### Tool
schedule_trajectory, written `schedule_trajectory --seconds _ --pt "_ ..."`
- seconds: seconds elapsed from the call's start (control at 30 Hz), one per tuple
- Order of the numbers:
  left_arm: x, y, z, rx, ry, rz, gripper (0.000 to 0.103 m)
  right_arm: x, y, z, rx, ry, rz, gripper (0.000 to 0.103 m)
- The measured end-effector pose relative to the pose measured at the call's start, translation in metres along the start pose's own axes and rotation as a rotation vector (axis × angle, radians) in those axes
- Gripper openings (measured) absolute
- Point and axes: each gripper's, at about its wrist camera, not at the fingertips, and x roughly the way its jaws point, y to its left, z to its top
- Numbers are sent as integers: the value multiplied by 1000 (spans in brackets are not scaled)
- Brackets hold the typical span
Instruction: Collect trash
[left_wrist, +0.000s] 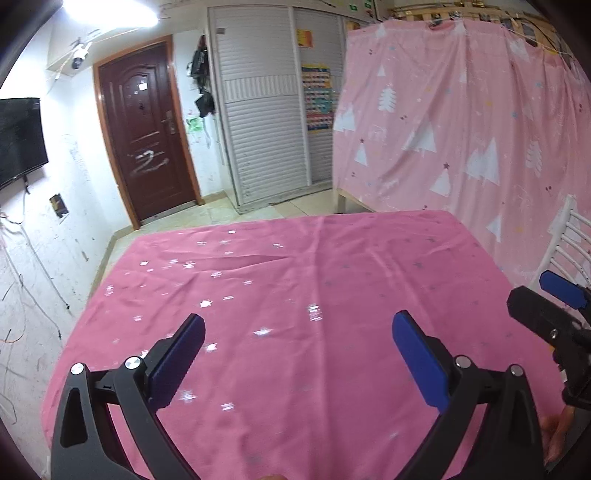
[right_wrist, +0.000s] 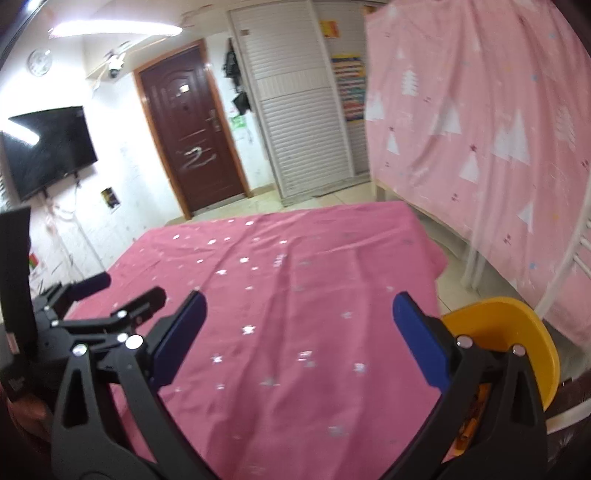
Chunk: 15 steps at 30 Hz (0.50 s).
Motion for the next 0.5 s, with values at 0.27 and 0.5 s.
schedule_trajectory --seconds 0.27,0.5 --pt "-14 46 -18 -46 -27 56 95 -6 35 -11 -89 -31 103 97" --pt "-16 74 -29 -98 -34 76 95 -12 45 -19 -122 -48 124 97"
